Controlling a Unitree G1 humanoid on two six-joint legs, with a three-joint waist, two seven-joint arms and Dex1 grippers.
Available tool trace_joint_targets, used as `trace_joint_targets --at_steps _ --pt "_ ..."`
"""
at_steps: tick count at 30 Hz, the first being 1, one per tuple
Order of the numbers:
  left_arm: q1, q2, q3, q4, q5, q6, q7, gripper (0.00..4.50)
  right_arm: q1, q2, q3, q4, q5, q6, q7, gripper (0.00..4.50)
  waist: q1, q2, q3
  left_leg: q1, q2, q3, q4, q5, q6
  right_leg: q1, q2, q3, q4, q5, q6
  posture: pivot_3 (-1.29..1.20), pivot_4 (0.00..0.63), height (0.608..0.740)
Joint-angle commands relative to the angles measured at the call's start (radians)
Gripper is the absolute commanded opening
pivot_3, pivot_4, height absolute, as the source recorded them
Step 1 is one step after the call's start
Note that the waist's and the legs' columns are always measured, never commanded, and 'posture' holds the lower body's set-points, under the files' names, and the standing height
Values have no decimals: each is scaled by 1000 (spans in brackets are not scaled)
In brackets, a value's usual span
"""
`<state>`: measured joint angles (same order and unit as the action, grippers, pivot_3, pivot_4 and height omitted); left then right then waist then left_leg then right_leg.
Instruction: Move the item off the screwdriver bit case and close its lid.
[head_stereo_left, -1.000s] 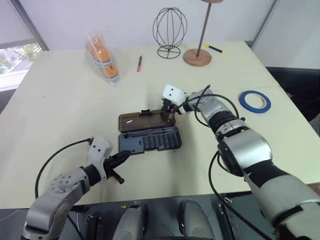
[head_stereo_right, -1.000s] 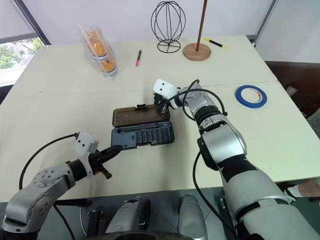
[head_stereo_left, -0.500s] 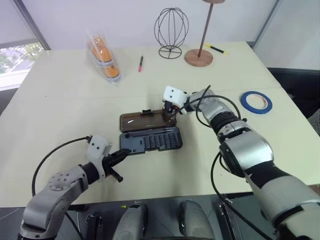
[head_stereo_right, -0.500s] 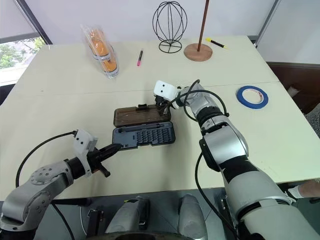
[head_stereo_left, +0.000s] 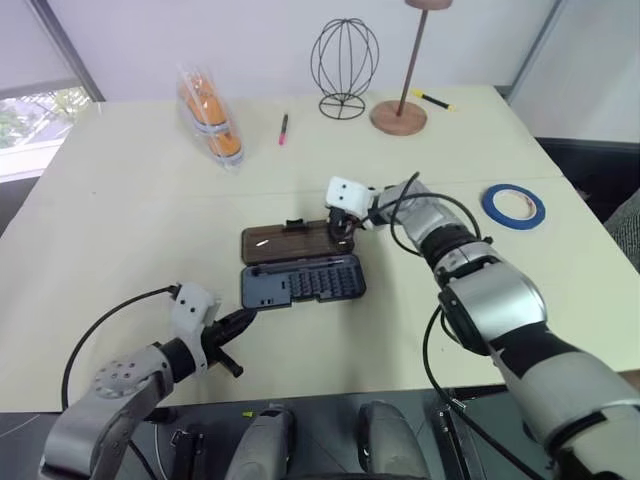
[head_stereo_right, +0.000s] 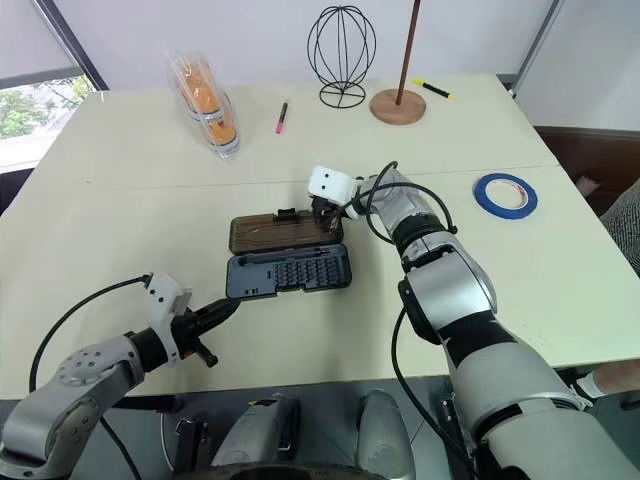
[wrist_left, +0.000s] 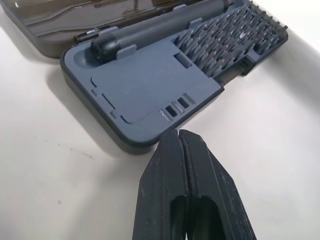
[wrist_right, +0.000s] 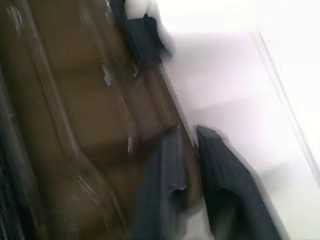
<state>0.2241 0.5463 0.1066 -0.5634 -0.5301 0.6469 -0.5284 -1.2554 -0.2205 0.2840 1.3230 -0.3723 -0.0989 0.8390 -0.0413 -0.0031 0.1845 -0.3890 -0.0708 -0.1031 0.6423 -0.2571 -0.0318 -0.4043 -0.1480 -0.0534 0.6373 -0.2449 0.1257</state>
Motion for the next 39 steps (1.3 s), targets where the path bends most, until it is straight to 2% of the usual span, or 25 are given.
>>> trace_joint_targets --at_steps 1,5,15,22,27,31,36,39 --pt "-3 -4 10 13 15 -45 -15 0 26 -6 20 40 -32 31 5 2474 -2 0 0 0 0 0 0 0 0 0 0 0 0 0 0 0 150 740" --pt "0 -14 -3 42 31 -76 -25 0 22 -9 26 39 -39 20 -8 4440 -3 2 -3 0 0 0 0 0 0 0 0 0 0 0 0 0 150 740" --pt "1 -40 -32 123 81 -155 -56 0 32 -12 -8 43 -18 107 -83 4440 -1 2 -5 0 0 0 0 0 0 0 0 0 0 0 0 0 150 740" --pt "5 -49 -47 153 97 -195 -82 0 32 14 -227 29 165 371 -318 4440 -2 3 -6 2 0 0 0 0 0 2 0 0 0 0 0 0 150 740" --pt "-11 -50 -61 168 101 -203 -93 0 -6 36 -317 -13 263 546 -348 4440 0 3 -6 4 1 -1 0 1 1 4 0 0 0 1 -1 0 150 740" --pt "-40 -46 -70 179 102 -197 -101 0 -23 68 -324 -86 298 676 -368 4440 2 3 -6 2 0 -1 1 1 1 2 0 0 0 0 -1 0 150 740" --pt "-89 -44 -71 214 106 -189 -114 0 33 96 -288 -244 302 815 -375 4440 -1 4 -6 -2 0 -1 0 1 1 -2 0 0 0 1 -1 0 150 740" --pt "-103 -40 -71 227 106 -187 -119 0 95 100 -271 -377 312 917 -374 3598 -2 4 -6 -2 0 -1 0 1 1 -2 0 0 0 1 -1 0 150 740"
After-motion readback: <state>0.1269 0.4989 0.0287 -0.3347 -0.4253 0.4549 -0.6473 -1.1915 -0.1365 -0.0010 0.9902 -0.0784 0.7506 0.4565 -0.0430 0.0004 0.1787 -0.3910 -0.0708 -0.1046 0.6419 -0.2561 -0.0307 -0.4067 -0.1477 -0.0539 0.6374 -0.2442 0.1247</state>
